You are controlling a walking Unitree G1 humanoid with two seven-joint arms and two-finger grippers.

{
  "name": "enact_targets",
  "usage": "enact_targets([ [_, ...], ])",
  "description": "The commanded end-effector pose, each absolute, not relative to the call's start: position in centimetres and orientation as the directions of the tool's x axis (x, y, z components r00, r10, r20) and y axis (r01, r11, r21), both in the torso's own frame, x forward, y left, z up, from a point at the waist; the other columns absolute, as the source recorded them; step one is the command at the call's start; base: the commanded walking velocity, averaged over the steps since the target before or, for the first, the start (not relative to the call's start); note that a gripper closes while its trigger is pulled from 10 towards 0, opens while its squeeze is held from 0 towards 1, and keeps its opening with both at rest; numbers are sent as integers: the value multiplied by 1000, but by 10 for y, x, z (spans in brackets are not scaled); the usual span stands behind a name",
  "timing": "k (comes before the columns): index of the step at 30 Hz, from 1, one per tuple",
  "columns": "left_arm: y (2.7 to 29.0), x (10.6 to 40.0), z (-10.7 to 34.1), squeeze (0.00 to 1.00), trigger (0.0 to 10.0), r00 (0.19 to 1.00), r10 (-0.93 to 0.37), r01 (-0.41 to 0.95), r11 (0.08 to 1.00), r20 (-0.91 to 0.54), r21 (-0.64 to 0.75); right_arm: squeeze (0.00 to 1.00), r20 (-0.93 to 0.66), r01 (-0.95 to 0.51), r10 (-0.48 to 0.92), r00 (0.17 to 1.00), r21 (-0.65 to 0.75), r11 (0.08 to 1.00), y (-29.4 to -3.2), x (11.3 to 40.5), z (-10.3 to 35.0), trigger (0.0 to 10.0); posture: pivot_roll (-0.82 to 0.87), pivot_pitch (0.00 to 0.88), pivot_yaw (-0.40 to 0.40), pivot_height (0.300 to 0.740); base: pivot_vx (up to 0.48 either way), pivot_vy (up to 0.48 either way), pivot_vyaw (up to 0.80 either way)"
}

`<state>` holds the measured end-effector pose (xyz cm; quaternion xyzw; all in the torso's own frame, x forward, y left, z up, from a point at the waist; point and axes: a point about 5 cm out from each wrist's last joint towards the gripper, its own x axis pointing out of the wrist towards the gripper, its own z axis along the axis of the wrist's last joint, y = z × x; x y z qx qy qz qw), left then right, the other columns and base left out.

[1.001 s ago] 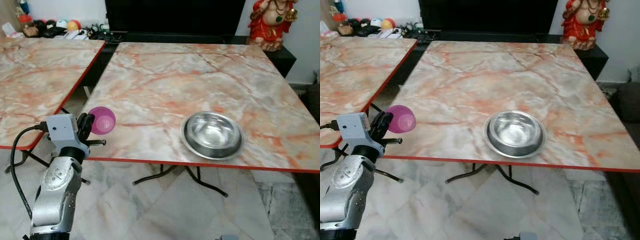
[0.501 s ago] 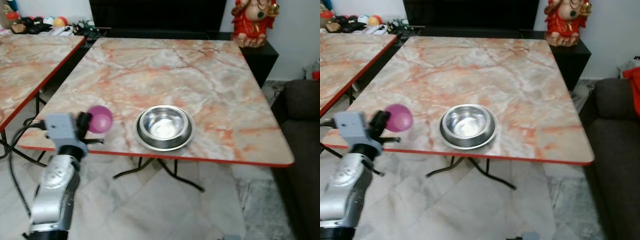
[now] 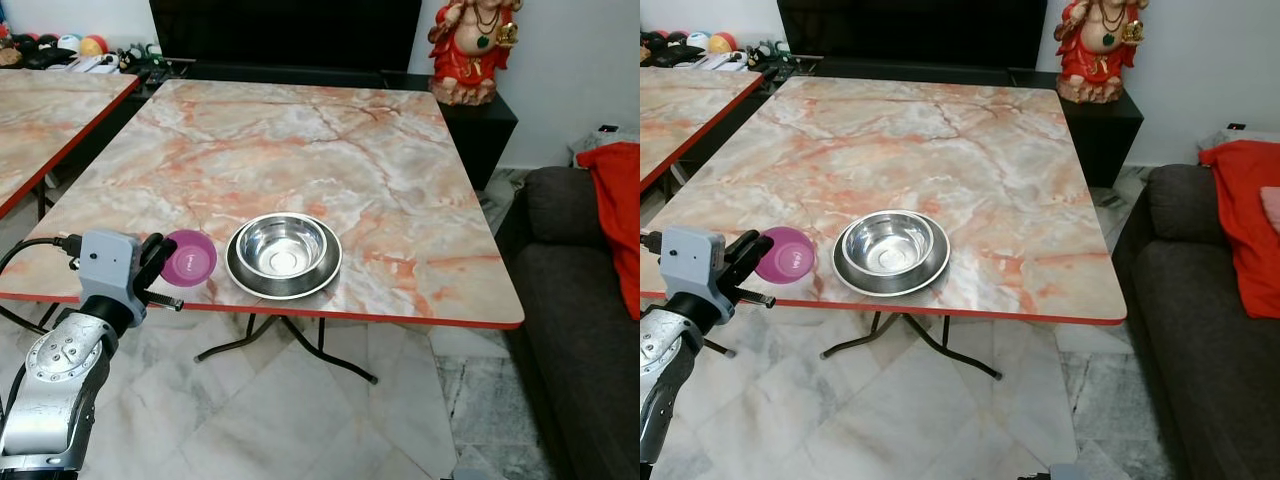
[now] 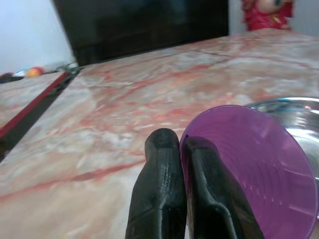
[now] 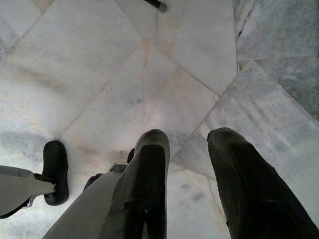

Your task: Setting the table

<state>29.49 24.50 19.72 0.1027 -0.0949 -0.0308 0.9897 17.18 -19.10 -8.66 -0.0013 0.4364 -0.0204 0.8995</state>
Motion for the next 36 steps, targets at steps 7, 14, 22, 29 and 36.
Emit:
enact_targets([
  [7,247,295,198,0,10000,978,-50,15,985,203,171,0,-802,14,-35,596,-34,999,-192,165,-90,10000,57,98,-33,740,282,0,0],
  [14,247,300,200,0,10000,977,-26,-2,991,211,133,0,-803,15,-37,594,-35,999,-191,164,-90,10000,52,86,-23,740,335,0,0],
  [22,244,301,204,0,10000,973,-21,-5,994,231,112,0,-803,11,-31,595,-30,999,-191,165,-90,10000,56,98,-24,740,353,0,0],
  [29,240,303,204,0,10000,972,-39,19,996,233,90,0,-803,13,-32,595,-30,999,-191,166,-90,10000,58,103,-27,740,193,0,0],
  [36,239,305,216,0,10000,964,-48,36,998,261,51,0,-803,9,-29,595,-29,1000,-190,166,-89,10000,59,112,-24,740,0,0,0],
])
